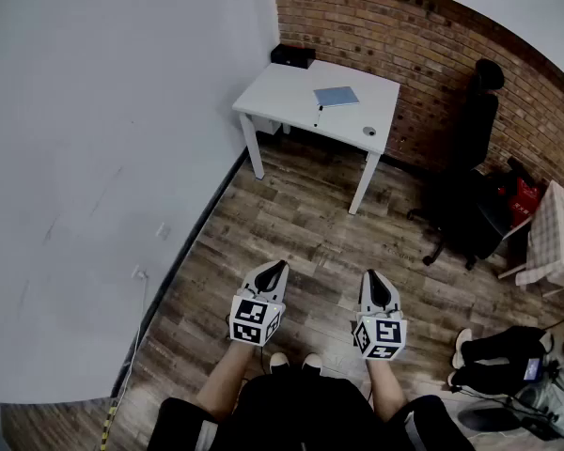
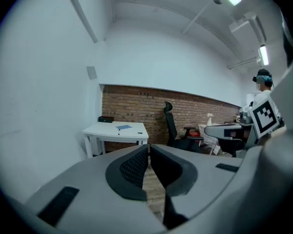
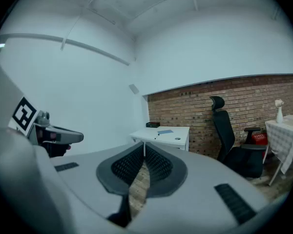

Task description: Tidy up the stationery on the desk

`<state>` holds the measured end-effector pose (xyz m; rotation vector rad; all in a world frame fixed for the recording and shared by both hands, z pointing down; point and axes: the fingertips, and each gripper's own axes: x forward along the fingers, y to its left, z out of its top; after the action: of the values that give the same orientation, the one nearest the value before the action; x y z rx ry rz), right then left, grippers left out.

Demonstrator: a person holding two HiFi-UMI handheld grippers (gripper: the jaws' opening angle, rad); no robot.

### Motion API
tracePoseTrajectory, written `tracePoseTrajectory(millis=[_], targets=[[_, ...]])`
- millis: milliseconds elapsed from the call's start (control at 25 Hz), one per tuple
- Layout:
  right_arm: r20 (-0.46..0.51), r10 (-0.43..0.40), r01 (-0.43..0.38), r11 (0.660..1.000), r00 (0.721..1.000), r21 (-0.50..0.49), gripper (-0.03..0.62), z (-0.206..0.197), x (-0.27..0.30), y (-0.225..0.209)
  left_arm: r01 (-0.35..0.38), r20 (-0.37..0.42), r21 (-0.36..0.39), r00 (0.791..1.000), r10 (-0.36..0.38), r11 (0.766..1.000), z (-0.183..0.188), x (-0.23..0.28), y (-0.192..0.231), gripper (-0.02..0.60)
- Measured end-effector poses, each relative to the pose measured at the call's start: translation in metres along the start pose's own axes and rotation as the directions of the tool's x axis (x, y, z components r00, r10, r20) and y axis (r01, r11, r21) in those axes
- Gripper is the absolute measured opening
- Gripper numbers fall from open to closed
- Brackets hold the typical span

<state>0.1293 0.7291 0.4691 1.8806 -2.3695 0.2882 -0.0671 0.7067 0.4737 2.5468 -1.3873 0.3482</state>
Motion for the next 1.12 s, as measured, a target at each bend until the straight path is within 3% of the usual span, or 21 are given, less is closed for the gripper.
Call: tracePoseTrajectory(millis=[200,840,1120], targets=[[-0.031,0.059,-0.059,0.998,0.998,0.001,0.025,-0.009,-0.007,0.018,0.002,-0.003,0.010,1.000,-0.002,1.000,-0.004,-0.009,-0.010,0.026],[0.004,-0.068,0.068,0.997,0.998,-0.044,0.026,-0.013,-0.045,0.004,-0.002,0.003,0.002,1.000,0.002,1.000,-0.013,-0.032,-0.031,0.026],[0.008,-0.054,0.054,0.998,0.999,-0.037,0.026,-0.011,-0.059,-0.005,-0.015,-0.004,0.011,1.000,0.015,1.000,-0.017,-0.035,-0.051,0.026]])
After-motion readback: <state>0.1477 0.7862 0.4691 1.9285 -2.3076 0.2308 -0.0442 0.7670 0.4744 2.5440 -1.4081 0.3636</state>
